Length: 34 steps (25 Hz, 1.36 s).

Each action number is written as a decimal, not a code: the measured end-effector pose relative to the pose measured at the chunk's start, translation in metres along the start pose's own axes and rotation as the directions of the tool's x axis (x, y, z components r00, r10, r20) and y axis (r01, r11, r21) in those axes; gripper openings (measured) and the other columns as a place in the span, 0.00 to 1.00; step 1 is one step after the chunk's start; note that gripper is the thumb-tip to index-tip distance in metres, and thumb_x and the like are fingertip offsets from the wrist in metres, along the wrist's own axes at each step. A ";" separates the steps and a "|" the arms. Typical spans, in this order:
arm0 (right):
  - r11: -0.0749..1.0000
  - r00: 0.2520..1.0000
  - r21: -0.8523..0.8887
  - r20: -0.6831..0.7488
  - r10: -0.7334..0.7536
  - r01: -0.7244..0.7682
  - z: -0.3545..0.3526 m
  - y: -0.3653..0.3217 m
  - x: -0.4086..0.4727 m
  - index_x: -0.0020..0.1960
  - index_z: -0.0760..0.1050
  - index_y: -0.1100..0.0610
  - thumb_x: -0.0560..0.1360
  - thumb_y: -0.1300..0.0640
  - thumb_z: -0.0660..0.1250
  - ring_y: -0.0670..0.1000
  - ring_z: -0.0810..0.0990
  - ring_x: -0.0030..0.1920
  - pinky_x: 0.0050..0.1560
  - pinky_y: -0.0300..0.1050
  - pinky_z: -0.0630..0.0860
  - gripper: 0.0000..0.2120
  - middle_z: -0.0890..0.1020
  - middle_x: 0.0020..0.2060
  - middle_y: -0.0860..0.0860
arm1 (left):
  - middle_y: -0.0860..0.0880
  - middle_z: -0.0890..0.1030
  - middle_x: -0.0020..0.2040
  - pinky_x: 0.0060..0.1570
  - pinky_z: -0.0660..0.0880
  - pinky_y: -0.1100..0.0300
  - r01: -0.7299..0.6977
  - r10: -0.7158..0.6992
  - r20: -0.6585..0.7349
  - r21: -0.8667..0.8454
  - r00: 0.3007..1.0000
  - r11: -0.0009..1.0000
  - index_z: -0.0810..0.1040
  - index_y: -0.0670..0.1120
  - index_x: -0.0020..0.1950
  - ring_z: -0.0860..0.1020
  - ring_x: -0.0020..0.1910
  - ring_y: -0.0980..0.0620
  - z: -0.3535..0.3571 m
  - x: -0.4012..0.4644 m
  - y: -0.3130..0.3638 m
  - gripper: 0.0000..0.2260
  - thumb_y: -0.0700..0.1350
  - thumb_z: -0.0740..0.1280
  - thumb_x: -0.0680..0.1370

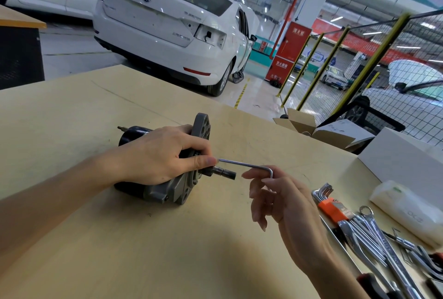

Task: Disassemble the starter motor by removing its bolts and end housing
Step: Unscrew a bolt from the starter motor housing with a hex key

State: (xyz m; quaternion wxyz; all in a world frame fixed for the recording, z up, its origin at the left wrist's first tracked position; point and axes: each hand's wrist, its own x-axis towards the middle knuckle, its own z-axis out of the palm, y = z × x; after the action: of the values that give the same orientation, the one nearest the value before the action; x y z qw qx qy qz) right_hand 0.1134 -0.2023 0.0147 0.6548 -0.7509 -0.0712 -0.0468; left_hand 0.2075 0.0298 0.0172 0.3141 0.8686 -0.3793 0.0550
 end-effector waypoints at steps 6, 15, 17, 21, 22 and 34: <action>0.990 0.996 -0.121 -0.048 -0.072 0.066 0.004 0.003 0.000 0.44 0.84 0.54 0.80 0.70 0.50 0.53 0.75 0.27 0.25 0.42 0.69 0.25 0.78 0.33 0.52 | 0.56 0.73 0.44 0.44 0.67 0.65 0.000 0.000 0.009 -0.007 1.000 1.000 0.75 0.69 0.43 0.74 0.46 0.61 0.000 0.001 0.000 0.13 0.71 0.56 0.72; 0.982 0.995 -0.175 -0.066 -0.081 0.068 0.005 0.004 0.000 0.44 0.84 0.51 0.81 0.69 0.52 0.52 0.76 0.27 0.25 0.42 0.70 0.25 0.78 0.32 0.51 | 0.55 0.75 0.45 0.51 0.74 0.55 -0.001 0.001 0.006 -0.078 1.000 0.997 0.79 0.69 0.44 0.76 0.46 0.57 0.000 0.001 0.000 0.13 0.72 0.59 0.71; 0.989 0.993 -0.145 -0.105 -0.053 0.038 0.004 0.003 0.001 0.49 0.83 0.50 0.81 0.66 0.54 0.53 0.76 0.27 0.25 0.42 0.70 0.21 0.78 0.32 0.52 | 0.55 0.74 0.45 0.50 0.74 0.56 0.000 0.001 0.004 -0.073 1.000 0.997 0.78 0.70 0.44 0.76 0.46 0.58 0.000 0.000 0.000 0.13 0.72 0.58 0.71; 0.996 0.996 -0.064 -0.071 0.054 -0.058 -0.002 -0.001 0.003 0.41 0.79 0.59 0.83 0.60 0.54 0.53 0.74 0.26 0.24 0.42 0.69 0.18 0.75 0.28 0.55 | 0.57 0.74 0.44 0.47 0.71 0.62 0.004 -0.005 -0.004 -0.067 1.000 0.998 0.78 0.68 0.44 0.75 0.46 0.59 0.001 0.000 0.000 0.13 0.71 0.58 0.71; 0.997 0.997 -0.022 -0.037 0.067 -0.067 -0.003 -0.002 0.002 0.37 0.77 0.59 0.83 0.59 0.55 0.53 0.73 0.26 0.24 0.42 0.68 0.19 0.73 0.27 0.55 | 0.57 0.73 0.44 0.46 0.70 0.63 0.004 -0.005 -0.009 -0.066 1.000 0.998 0.79 0.68 0.45 0.75 0.46 0.59 0.001 0.001 -0.001 0.14 0.70 0.58 0.71; 0.998 0.999 -0.059 -0.027 0.035 -0.037 -0.004 -0.008 0.000 0.33 0.73 0.61 0.76 0.46 0.62 0.51 0.72 0.24 0.24 0.41 0.66 0.20 0.68 0.24 0.54 | 0.57 0.73 0.44 0.47 0.71 0.61 -0.014 0.015 0.004 -0.049 1.000 0.999 0.78 0.68 0.45 0.75 0.46 0.58 0.000 0.000 -0.003 0.13 0.71 0.58 0.72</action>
State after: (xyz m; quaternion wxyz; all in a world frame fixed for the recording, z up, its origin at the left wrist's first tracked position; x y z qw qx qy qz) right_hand 0.1120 -0.2057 0.0227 0.6337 -0.7707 -0.0477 -0.0470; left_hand 0.2095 0.0313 0.0156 0.3340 0.8580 -0.3875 0.0459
